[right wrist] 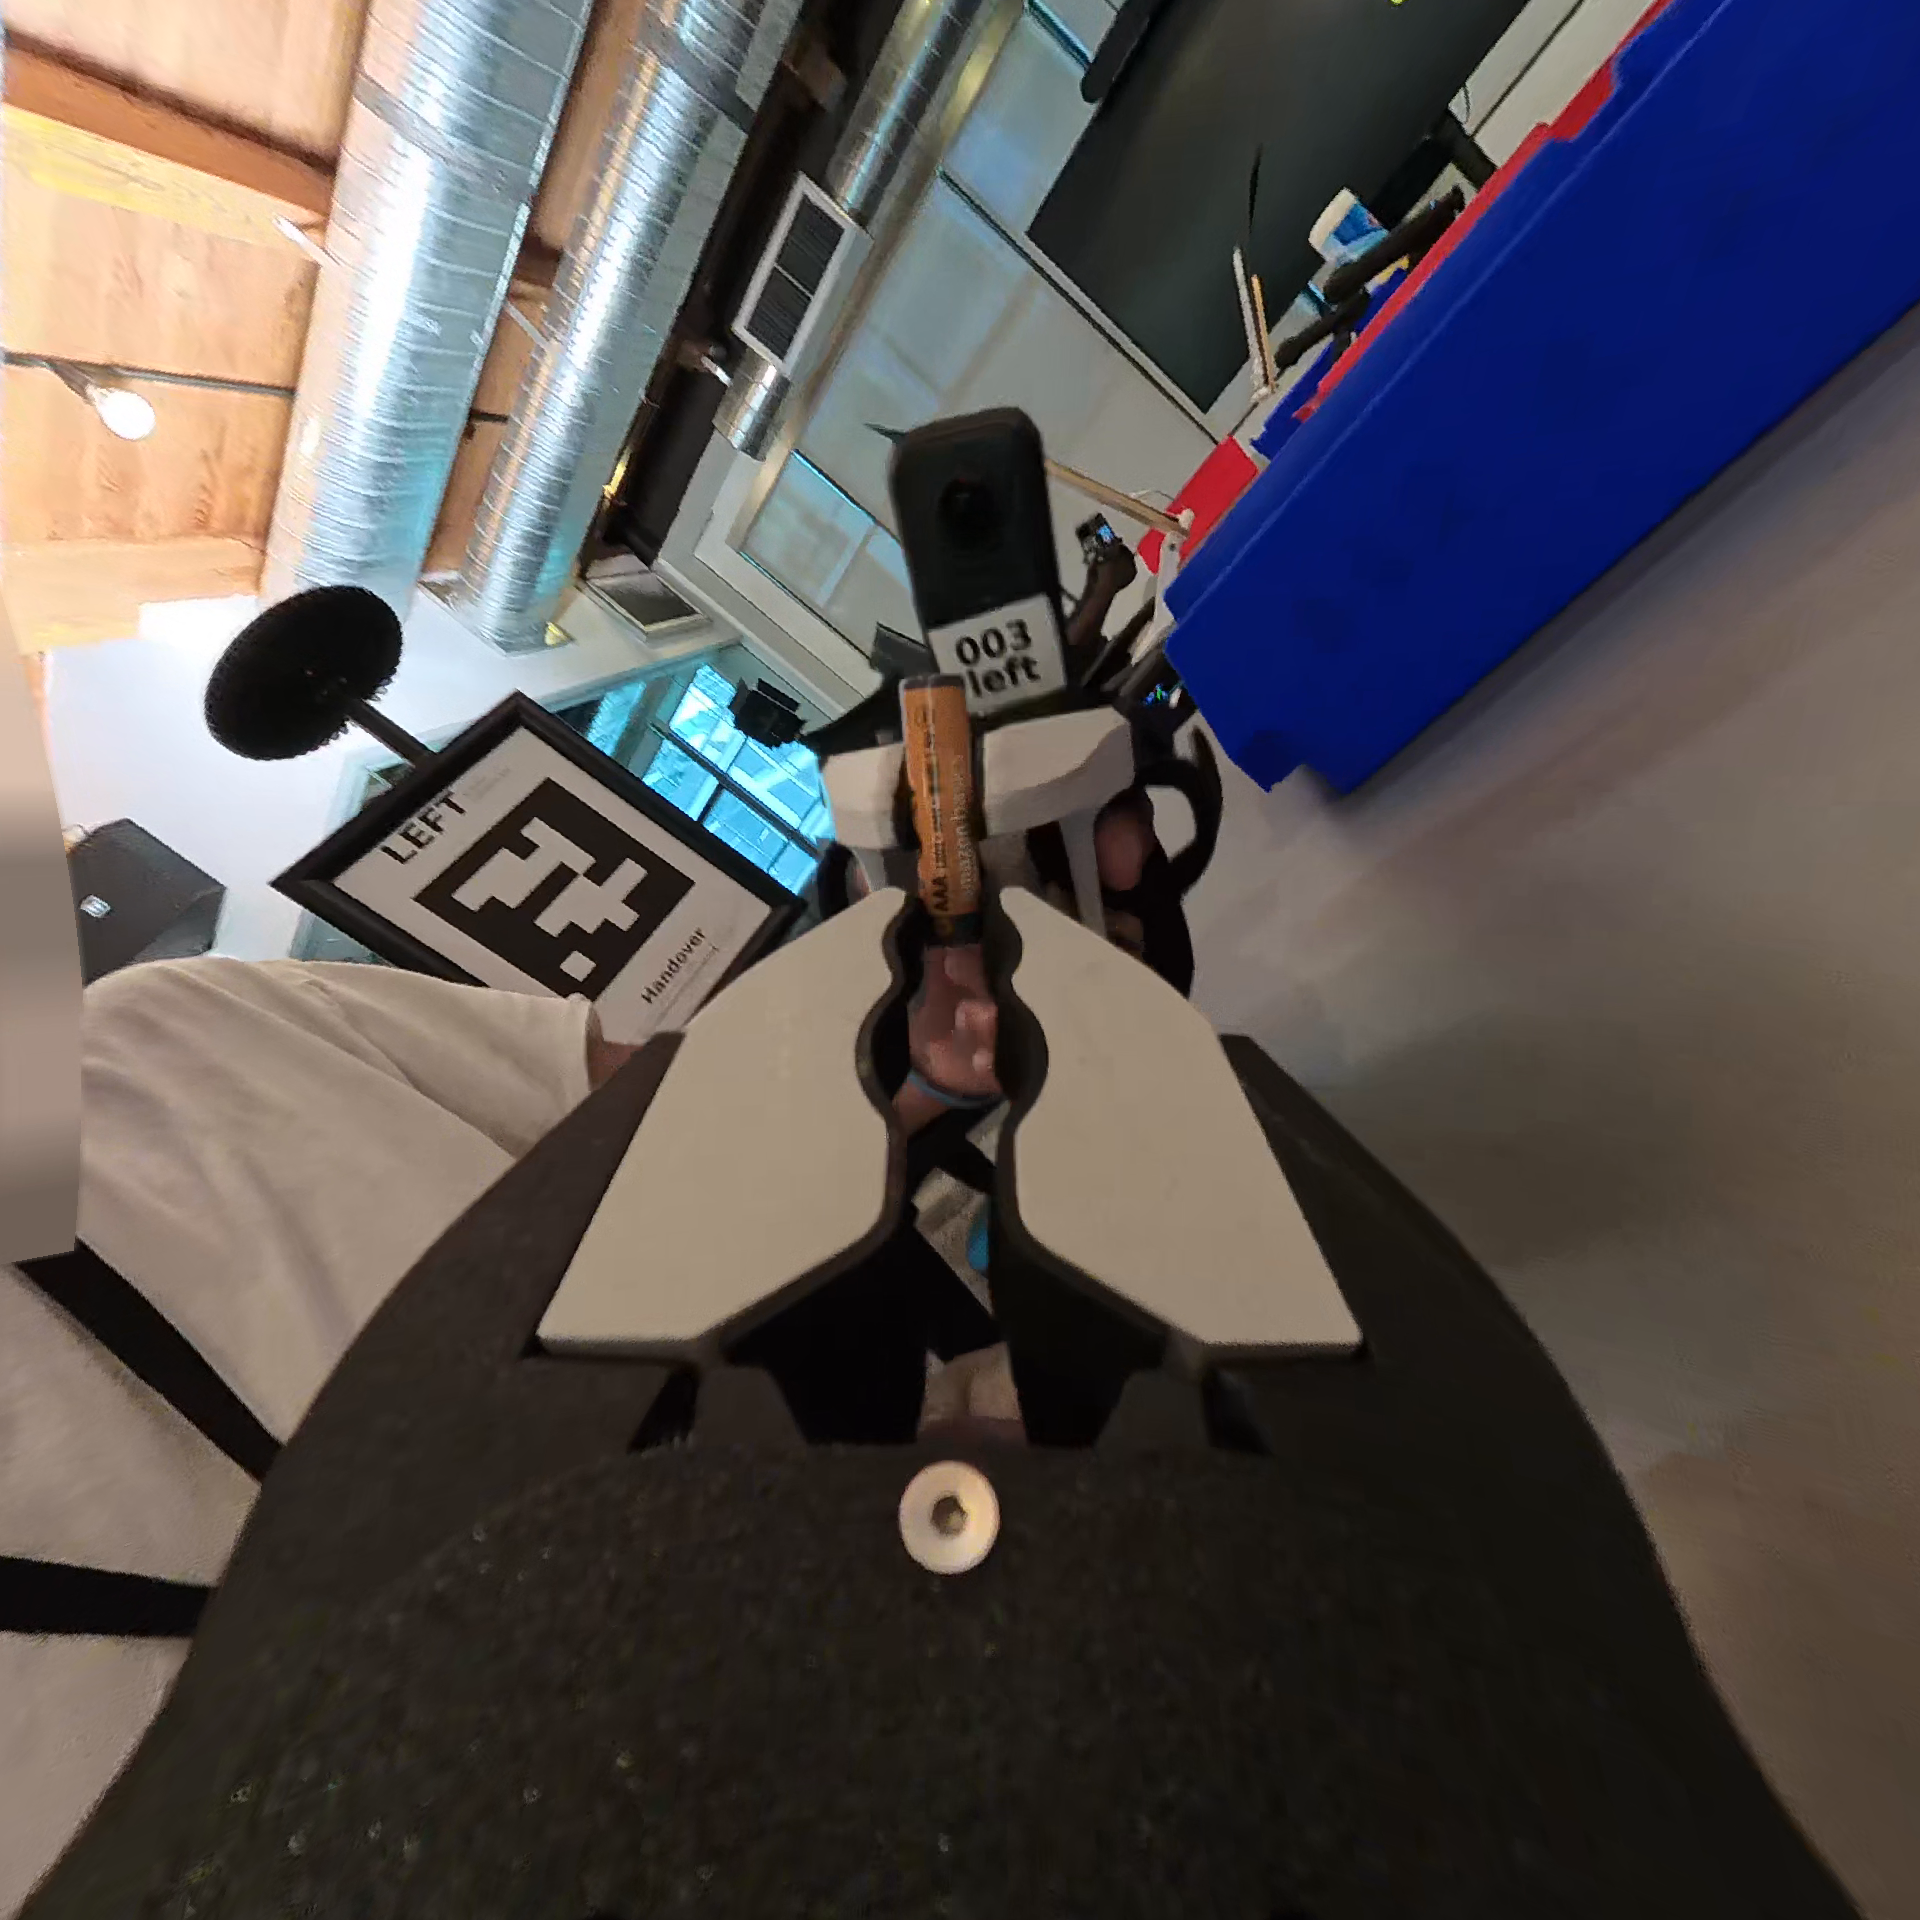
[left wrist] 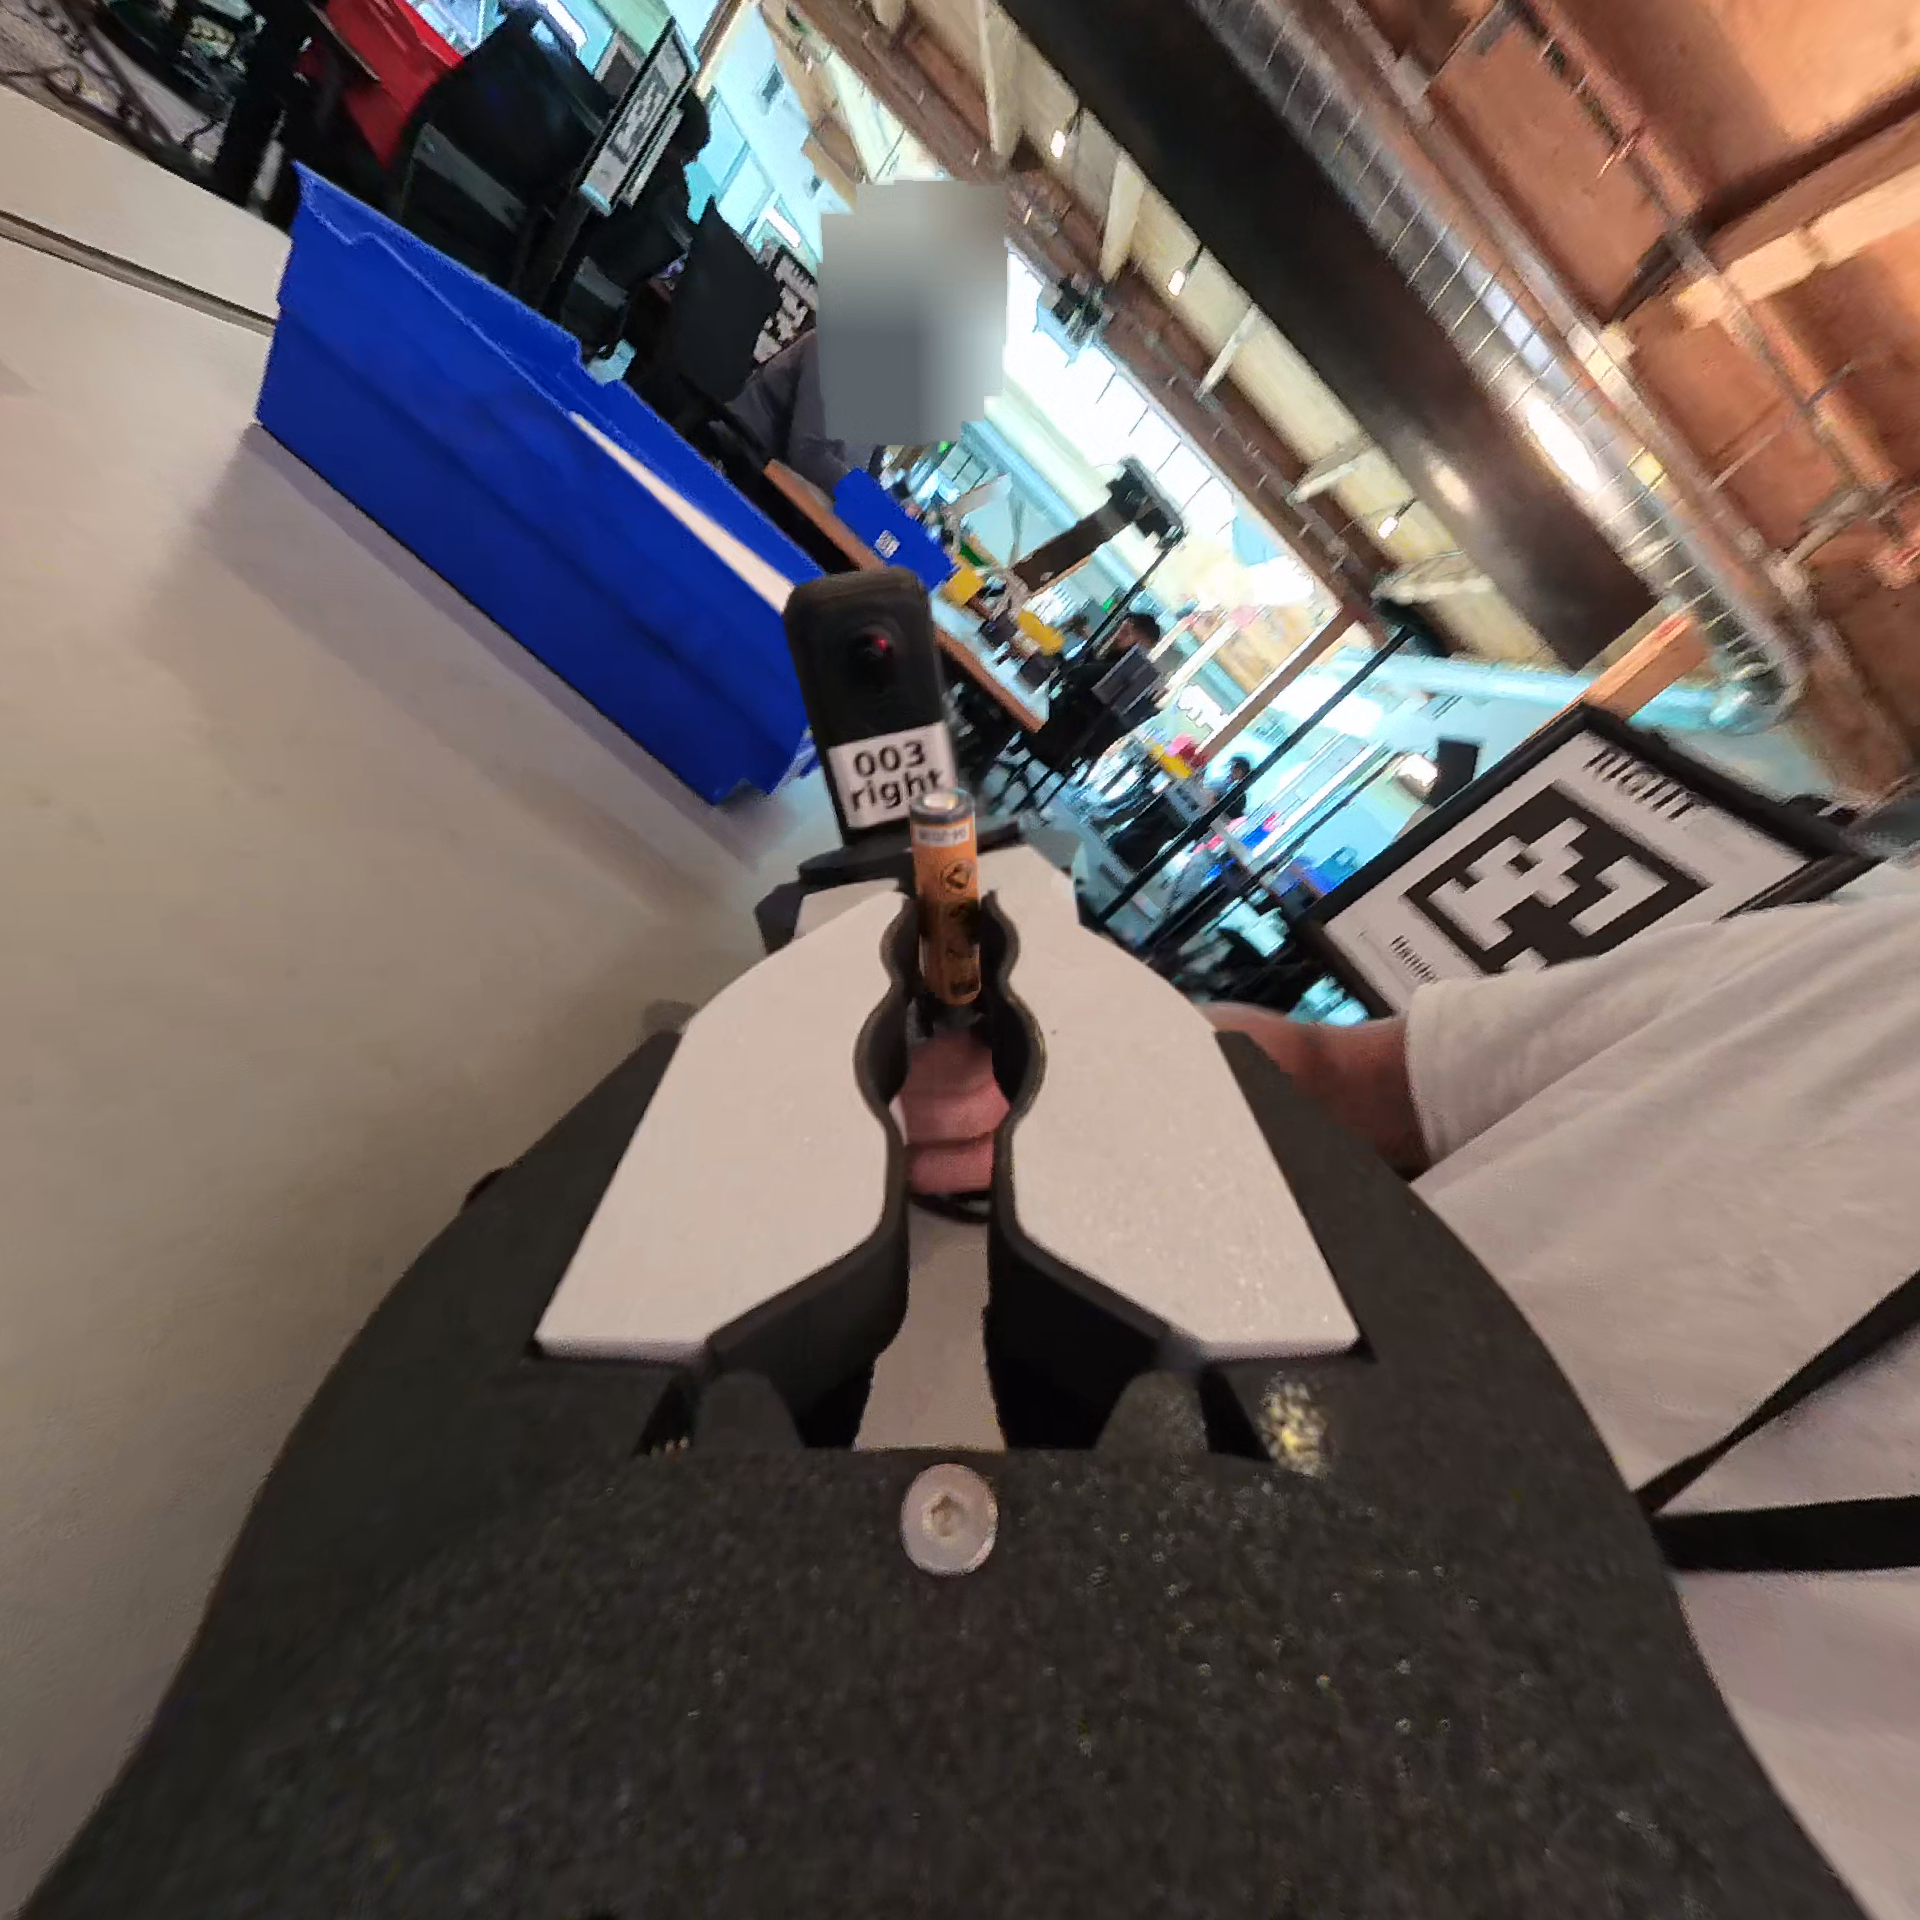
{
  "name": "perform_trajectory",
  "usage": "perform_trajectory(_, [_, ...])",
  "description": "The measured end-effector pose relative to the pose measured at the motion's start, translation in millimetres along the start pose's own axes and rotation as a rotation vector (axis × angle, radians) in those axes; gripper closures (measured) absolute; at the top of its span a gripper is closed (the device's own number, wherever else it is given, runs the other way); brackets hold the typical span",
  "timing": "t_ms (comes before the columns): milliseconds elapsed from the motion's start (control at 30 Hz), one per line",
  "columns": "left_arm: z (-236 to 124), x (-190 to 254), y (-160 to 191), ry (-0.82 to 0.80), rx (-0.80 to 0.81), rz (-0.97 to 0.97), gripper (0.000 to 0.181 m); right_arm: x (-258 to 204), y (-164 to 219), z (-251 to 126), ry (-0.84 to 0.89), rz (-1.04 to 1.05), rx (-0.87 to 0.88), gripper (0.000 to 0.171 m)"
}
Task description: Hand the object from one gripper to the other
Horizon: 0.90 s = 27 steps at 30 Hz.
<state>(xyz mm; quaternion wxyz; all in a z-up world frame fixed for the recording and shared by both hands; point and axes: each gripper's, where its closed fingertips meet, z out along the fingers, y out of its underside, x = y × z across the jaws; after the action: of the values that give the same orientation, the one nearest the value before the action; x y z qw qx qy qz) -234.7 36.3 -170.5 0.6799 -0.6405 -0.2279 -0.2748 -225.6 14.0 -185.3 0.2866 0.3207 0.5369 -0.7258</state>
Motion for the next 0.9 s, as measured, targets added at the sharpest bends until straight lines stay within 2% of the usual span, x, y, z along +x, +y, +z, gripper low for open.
perform_trajectory(33, [-2, -2, 1, -0.028, -0.028, 0.045, 0.17, 2, 1, -2, 0.01, -0.002, -0.02, 0.161])
perform_trajectory(100, [-9, -10, 3, -0.106, -0.094, 0.165, 0.155, 4, 2, -9, 0.025, -0.005, -0.061, 0.161])
perform_trajectory(200, [-22, -9, 13, -0.104, -0.236, 0.306, 0.151, -1, 20, -17, -0.046, 0.133, -0.238, 0.161])
perform_trajectory(300, [-24, 10, 32, 0.054, -0.332, 0.321, 0.146, -13, 47, -26, -0.173, 0.375, -0.437, 0.161])
perform_trajectory(367, [-22, 24, 48, 0.159, -0.396, 0.3, 0.146, -17, 53, -24, -0.214, 0.412, -0.463, 0.161])
perform_trajectory(433, [-17, 29, 61, 0.182, -0.442, 0.32, 0.148, -26, 61, -22, -0.259, 0.439, -0.515, 0.161])
perform_trajectory(667, [-14, 33, 64, 0.196, -0.443, 0.325, 0.153, -44, 79, -20, -0.331, 0.453, -0.612, 0.161])
perform_trajectory(900, [-15, 48, 69, 0.292, -0.462, 0.268, 0.156, -46, 85, -19, -0.352, 0.495, -0.638, 0.161])
